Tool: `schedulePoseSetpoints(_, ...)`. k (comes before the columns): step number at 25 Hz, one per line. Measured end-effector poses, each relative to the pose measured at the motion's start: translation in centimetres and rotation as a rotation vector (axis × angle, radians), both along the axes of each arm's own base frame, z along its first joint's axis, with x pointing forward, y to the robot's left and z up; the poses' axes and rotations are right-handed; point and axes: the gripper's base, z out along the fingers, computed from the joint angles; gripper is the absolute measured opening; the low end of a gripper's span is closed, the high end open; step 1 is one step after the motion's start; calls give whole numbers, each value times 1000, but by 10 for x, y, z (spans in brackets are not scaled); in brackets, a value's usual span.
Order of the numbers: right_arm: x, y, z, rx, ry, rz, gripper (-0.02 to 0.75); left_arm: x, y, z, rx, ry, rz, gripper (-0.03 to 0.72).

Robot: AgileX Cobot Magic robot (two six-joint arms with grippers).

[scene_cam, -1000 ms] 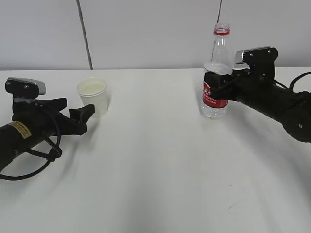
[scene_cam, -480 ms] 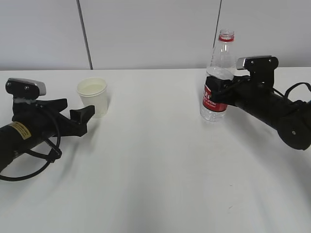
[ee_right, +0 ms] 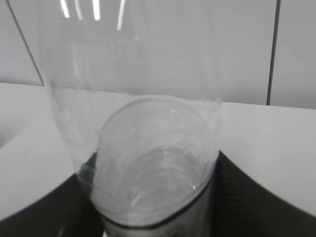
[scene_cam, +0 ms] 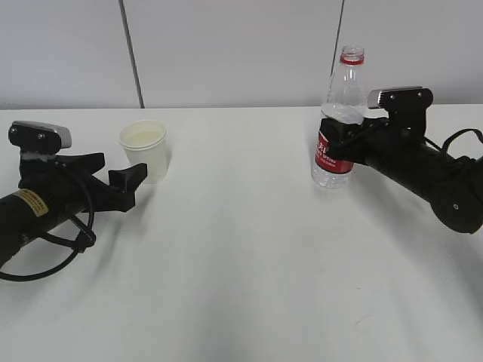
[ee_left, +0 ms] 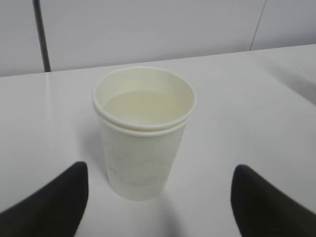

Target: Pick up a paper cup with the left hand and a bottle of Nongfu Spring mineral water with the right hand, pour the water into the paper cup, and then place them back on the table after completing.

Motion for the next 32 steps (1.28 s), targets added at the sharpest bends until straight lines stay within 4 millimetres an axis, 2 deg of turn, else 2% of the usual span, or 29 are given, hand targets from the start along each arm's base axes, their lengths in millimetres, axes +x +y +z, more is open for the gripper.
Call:
schedulePoseSetpoints(2, 0, 0, 0, 0, 0, 0, 401, 0, 0, 0, 0, 0, 0, 542)
schedulePoseSetpoints(8, 0, 0, 0, -2, -1, -1, 565, 0, 0, 0, 0, 0, 0, 542)
schedulePoseSetpoints(10, -1, 0, -1, -2, 1, -1, 587, 0, 0, 0, 0, 0, 0, 542)
schedulePoseSetpoints(22, -11, -1, -7, 12, 8, 3, 595, 0, -1, 1, 2, -4, -10, 542)
schedulePoseSetpoints(32, -11, 0, -6, 8, 4, 9, 608, -1, -2, 4, 4, -14, -26, 542)
